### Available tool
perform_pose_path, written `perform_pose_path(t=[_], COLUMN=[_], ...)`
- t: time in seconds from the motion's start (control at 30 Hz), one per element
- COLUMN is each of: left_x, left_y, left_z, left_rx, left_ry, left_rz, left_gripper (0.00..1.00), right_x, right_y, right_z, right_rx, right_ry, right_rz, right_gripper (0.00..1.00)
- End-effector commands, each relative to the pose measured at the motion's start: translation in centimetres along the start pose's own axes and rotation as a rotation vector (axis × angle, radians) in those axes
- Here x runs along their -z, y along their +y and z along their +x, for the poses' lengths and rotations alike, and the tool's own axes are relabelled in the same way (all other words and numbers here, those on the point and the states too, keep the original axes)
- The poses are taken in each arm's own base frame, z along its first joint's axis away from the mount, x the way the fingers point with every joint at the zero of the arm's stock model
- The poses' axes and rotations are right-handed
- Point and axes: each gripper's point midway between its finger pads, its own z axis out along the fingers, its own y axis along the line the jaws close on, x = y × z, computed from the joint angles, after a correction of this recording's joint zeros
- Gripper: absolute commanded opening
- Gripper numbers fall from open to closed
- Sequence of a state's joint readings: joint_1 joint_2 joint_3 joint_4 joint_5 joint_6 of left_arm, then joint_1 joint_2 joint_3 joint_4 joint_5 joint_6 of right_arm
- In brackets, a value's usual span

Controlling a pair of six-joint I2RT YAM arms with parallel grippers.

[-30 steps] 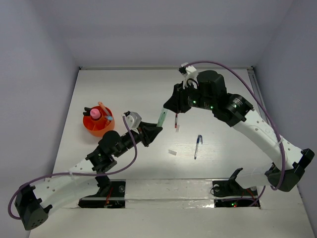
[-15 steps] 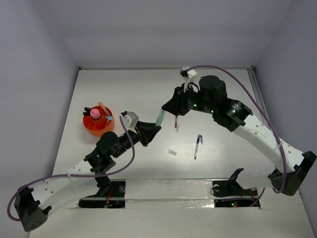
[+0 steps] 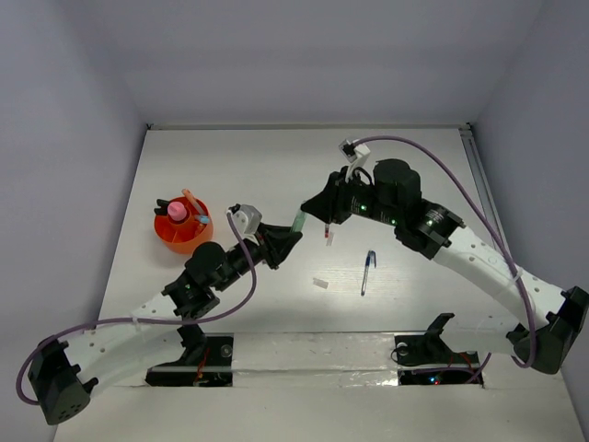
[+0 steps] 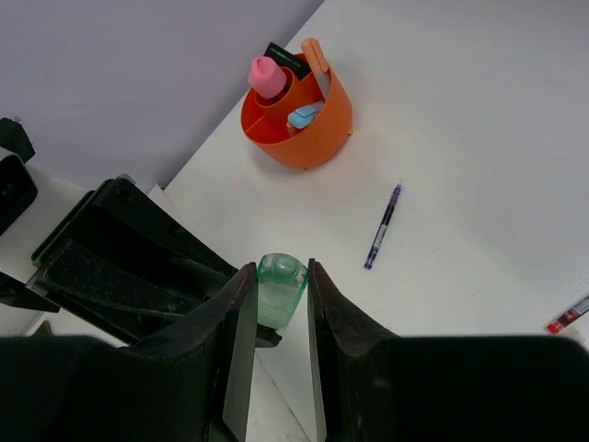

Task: Sort the stationery into containers
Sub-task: Close the pen cap on the pen.

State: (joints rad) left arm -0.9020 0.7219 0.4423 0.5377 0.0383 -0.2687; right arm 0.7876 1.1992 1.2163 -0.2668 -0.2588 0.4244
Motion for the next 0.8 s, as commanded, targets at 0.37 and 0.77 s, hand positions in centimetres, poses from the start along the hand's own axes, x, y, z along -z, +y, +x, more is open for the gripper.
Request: perform_pose_path(t=[0.37,0.77], left_x=[-0.3,1.4], left_y=[-2.7,-5.5], left_z=[-7.1,-5.4], left_rx=[0.11,0.335], left_ry=[-0.254,-0.22], left_rz=[0.088,0.259], left_gripper=[0.0,0.0], right_x=[1.4,5.6], right_y=[0.4,5.6], right_z=[1.1,-4.3], right_rx=[0.016,0.152], right_ry=[-0.056,-0.199], right_rz=[-0.03,-0.428], right_gripper=[0.68,0.98])
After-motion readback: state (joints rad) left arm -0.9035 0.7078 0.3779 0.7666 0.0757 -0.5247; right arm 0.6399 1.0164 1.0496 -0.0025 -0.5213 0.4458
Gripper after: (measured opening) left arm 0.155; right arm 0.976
